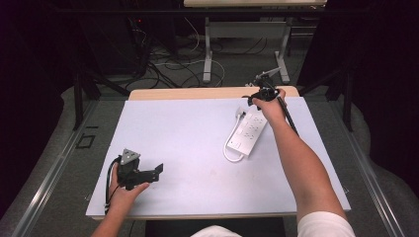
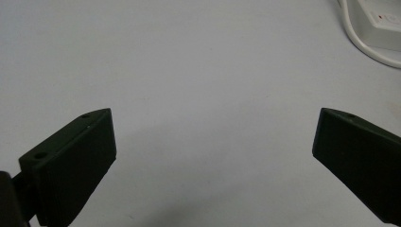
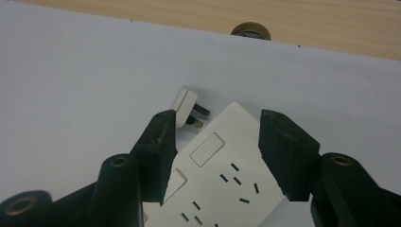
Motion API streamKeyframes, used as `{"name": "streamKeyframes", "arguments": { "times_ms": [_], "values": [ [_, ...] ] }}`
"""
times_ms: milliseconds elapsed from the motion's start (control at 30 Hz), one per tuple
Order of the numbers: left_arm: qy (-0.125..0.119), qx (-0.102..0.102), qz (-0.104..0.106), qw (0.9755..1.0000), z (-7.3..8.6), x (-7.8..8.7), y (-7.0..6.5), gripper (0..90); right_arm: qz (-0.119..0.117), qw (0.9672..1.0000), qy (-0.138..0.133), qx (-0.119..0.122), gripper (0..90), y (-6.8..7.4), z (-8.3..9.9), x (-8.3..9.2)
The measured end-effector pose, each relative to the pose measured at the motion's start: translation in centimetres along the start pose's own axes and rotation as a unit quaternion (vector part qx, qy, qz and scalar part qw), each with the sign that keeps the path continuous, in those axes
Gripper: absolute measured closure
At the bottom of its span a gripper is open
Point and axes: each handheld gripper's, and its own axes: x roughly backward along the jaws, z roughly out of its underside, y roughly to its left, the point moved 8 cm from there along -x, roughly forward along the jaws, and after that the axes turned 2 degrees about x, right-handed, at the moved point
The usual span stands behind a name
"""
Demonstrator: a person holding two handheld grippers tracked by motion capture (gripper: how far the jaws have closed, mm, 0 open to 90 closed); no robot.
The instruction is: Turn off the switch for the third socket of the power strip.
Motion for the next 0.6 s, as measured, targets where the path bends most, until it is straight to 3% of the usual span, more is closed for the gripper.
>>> {"name": "streamKeyframes", "arguments": {
  "times_ms": [267, 333, 433, 600],
  "values": [
    [-0.002, 0.002, 0.0, 1.0, 0.0, 0.0, 0.0, 0.5, -0.02, 0.9991, -0.002, -0.037, 50.7, 0.1, 0.1, -0.8],
    [-0.002, 0.001, 0.0, 1.0, 0.0, 0.0, 0.1, 0.5, -0.011, 0.9989, -0.01, -0.044, 50.8, 0.0, 0.1, -1.0],
    [-0.003, 0.0, 0.0, 1.0, 0.0, 0.0, 0.1, 0.5, -0.02, 0.9983, -0.005, -0.054, 51.3, 0.1, 0.2, -1.4],
    [0.003, 0.001, 0.002, 1.0, 0.0, 0.1, 0.1, 0.5, -0.016, 0.9976, 0.004, -0.067, 53.3, -0.3, 0.6, -2.0]
  ]
}}
